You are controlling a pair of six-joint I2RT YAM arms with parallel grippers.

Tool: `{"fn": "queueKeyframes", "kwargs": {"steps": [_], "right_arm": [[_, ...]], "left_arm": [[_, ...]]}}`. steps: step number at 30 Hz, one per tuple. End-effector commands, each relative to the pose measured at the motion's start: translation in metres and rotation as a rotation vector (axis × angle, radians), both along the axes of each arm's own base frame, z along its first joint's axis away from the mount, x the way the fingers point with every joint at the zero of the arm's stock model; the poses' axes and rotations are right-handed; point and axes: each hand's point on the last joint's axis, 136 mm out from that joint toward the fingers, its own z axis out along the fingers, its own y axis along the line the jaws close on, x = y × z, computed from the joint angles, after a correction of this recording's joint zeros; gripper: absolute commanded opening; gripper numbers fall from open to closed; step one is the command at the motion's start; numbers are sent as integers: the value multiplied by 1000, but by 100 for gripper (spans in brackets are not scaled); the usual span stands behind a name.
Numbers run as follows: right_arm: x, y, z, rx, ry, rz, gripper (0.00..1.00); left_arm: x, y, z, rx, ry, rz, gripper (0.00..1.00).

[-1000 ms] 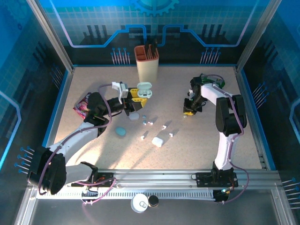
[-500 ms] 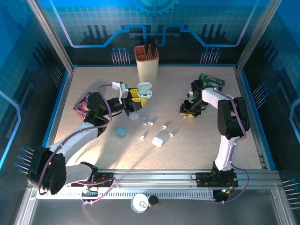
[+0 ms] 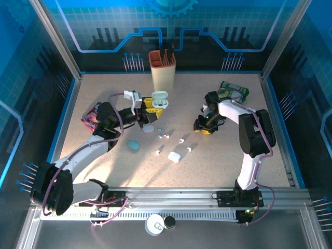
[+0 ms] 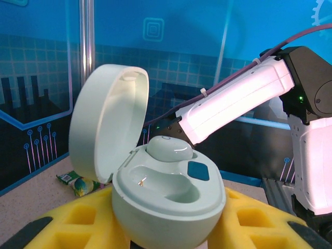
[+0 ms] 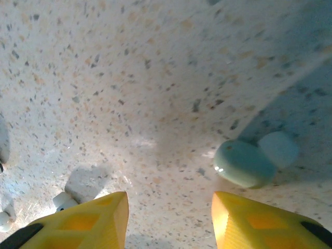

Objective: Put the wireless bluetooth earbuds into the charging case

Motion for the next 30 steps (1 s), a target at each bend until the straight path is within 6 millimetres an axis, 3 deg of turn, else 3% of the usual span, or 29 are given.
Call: {"fn": "queueKeyframes", "kwargs": {"steps": [1,10,21,30], "right_arm": [[-5,9,19,-12,-23,59,46],[6,-30,31,-151,-90,34,47],[47,-16,18,-63,-74,53,52],[34,-19,-3,-66,-14,65,52]], "left_arm": [[-4,1,2,-10,-14,-19,37],[-3,1,2,-8,-14,-19,37],[-5,1,3,-3,-13,-22,36],[-7,3,-1,3,-7,-12,37]]}}
